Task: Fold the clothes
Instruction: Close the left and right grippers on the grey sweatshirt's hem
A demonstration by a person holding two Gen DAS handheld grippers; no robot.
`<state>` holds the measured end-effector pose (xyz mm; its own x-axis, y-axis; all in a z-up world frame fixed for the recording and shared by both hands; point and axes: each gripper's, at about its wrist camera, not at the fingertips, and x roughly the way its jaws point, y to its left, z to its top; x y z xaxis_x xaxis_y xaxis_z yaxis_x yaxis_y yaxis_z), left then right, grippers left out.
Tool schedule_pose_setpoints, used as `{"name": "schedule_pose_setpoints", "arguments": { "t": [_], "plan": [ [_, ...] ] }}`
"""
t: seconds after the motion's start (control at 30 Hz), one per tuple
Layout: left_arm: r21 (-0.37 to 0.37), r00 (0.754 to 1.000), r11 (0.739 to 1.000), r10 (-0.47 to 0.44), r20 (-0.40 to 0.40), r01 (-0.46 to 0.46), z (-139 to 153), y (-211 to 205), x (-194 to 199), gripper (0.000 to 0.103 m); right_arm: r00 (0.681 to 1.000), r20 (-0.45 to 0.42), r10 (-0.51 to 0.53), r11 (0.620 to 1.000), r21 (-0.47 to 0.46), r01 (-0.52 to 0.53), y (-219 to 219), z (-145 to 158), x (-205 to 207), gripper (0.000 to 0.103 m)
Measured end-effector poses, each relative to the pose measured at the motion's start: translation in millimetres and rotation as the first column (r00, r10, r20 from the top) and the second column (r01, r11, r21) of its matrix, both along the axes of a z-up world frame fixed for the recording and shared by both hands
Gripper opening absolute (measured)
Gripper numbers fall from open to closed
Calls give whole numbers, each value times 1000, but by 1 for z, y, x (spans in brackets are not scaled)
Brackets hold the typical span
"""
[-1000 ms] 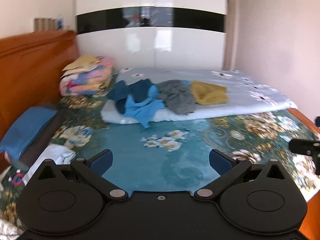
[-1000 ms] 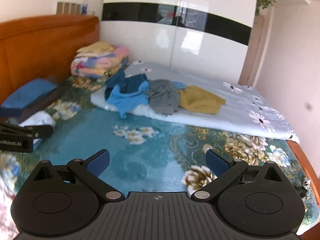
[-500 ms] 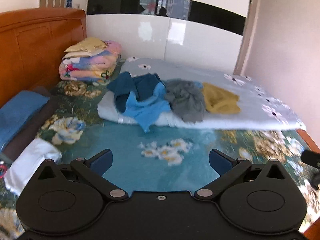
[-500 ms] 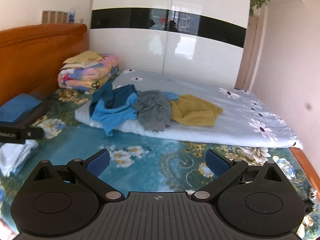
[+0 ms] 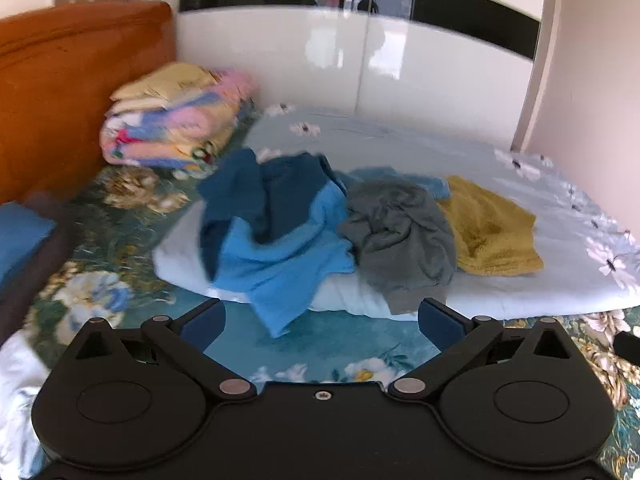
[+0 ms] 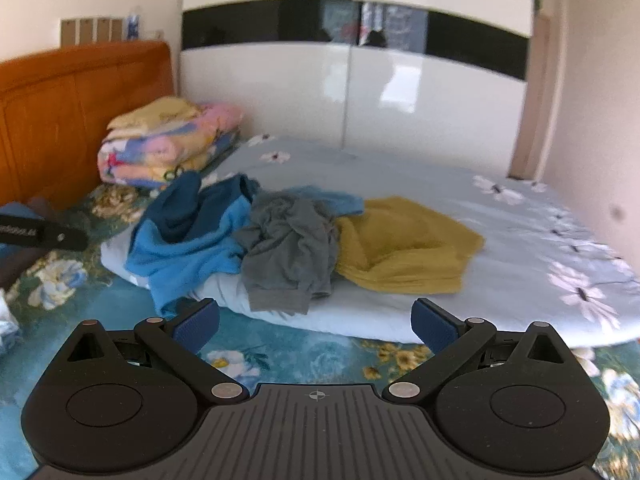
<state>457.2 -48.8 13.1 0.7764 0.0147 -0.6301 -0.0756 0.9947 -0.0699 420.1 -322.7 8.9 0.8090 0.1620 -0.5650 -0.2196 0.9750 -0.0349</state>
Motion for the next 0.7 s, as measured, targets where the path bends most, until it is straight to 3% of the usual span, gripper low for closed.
{"name": "schedule_pose_setpoints", "arguments": {
  "t": [0.1, 0.23, 0.4, 0.7],
  "plan": [
    [35, 998, 999, -34, -44, 36, -22, -21, 44, 102, 999, -19, 45, 999, 27, -45, -2, -22, 46, 103],
    [67, 999, 997, -30, -13, 31, -52, -46, 91, 102, 995, -66, 77, 996, 57, -73, 0, -54, 102, 103],
    [-6, 999, 1000, 6, -38, -6, -91, -66, 148, 102, 993, -114, 37, 996, 88, -27, -4, -95, 156, 103],
    [-50, 990, 993, 97, -100, -102, -157, -81, 215, 99, 984, -174, -22, 969, 239, 64, -26, -156, 234, 103]
  ]
}}
